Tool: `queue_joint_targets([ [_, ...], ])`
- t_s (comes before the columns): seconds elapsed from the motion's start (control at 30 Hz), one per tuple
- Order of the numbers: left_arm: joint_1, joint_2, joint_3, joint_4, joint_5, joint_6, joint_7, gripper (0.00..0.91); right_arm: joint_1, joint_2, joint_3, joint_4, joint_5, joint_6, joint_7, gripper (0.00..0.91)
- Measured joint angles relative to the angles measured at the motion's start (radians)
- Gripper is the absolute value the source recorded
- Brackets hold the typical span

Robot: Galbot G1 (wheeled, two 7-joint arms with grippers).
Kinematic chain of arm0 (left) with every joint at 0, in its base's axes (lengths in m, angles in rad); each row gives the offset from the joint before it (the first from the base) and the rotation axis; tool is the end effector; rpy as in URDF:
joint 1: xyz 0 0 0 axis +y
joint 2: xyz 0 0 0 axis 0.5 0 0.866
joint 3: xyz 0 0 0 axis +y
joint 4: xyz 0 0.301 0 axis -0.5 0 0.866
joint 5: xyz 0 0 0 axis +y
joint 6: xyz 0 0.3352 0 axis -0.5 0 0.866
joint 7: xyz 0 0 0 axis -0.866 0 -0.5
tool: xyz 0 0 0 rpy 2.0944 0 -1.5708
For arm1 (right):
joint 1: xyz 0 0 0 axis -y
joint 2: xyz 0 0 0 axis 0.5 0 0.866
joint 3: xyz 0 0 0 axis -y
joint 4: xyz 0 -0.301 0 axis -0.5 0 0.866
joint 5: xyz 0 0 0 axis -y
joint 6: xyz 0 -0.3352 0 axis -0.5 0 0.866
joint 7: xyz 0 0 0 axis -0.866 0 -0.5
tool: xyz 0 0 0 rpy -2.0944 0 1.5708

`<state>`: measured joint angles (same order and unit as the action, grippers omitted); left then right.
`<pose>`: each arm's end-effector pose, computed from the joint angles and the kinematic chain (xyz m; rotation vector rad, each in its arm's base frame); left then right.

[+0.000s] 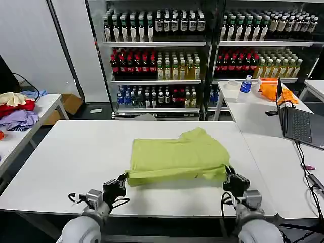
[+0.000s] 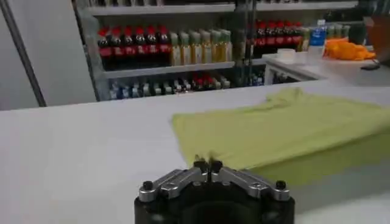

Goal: Fold and organize the clothes.

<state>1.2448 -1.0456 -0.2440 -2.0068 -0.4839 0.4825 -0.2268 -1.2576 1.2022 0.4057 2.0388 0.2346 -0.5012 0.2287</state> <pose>0.2510 0.0074 -0.2338 -0.3141 -2.7095 -0.1253 0.2587 -0.0212 -0.2111 0.0062 -2.8545 0.2459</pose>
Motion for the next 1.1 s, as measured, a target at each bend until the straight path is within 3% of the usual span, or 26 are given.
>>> queue_joint_targets([
  [0.07, -0.028, -0.006, 0.014, 0.027, 0.006, 0.000, 0.002, 0.020, 0.022, 0.000, -0.011, -0.028, -0.007, 0.004, -0.002, 0.000],
  [0.1, -0.041, -0.010, 0.020, 0.039, 0.010, 0.000, 0.003, 0.040, 0.031, 0.001, -0.017, -0.041, -0.011, 0.005, -0.002, 0.191],
  [0.13, -0.055, -0.014, 0.027, 0.053, 0.014, -0.001, 0.003, 0.181, 0.040, 0.002, -0.023, -0.055, -0.014, 0.005, -0.002, 0.544],
  [0.17, -0.066, -0.018, 0.034, 0.065, 0.018, -0.001, 0.003, 0.292, 0.046, 0.003, -0.026, -0.066, -0.017, 0.005, -0.002, 0.766],
  [0.2, -0.075, -0.021, 0.040, 0.075, 0.022, -0.002, 0.003, 0.625, 0.051, 0.004, -0.031, -0.077, -0.022, 0.006, -0.002, 0.907],
  [0.23, -0.086, -0.025, 0.047, 0.088, 0.027, -0.004, 0.002, 0.836, 0.057, 0.005, -0.036, -0.089, -0.025, 0.006, -0.003, 0.907],
  [0.27, -0.094, -0.029, 0.053, 0.098, 0.030, -0.005, 0.002, 0.907, 0.061, 0.007, -0.039, -0.099, -0.027, 0.006, -0.003, 0.907],
  [0.77, -0.128, -0.059, 0.070, 0.154, 0.047, -0.045, -0.023, 0.907, 0.063, 0.014, -0.026, -0.118, -0.004, 0.055, -0.015, 0.907],
  [1.1, -0.073, -0.063, 0.047, 0.127, 0.047, -0.055, -0.028, 0.907, 0.010, 0.004, 0.051, -0.094, 0.034, 0.015, -0.001, 0.907],
])
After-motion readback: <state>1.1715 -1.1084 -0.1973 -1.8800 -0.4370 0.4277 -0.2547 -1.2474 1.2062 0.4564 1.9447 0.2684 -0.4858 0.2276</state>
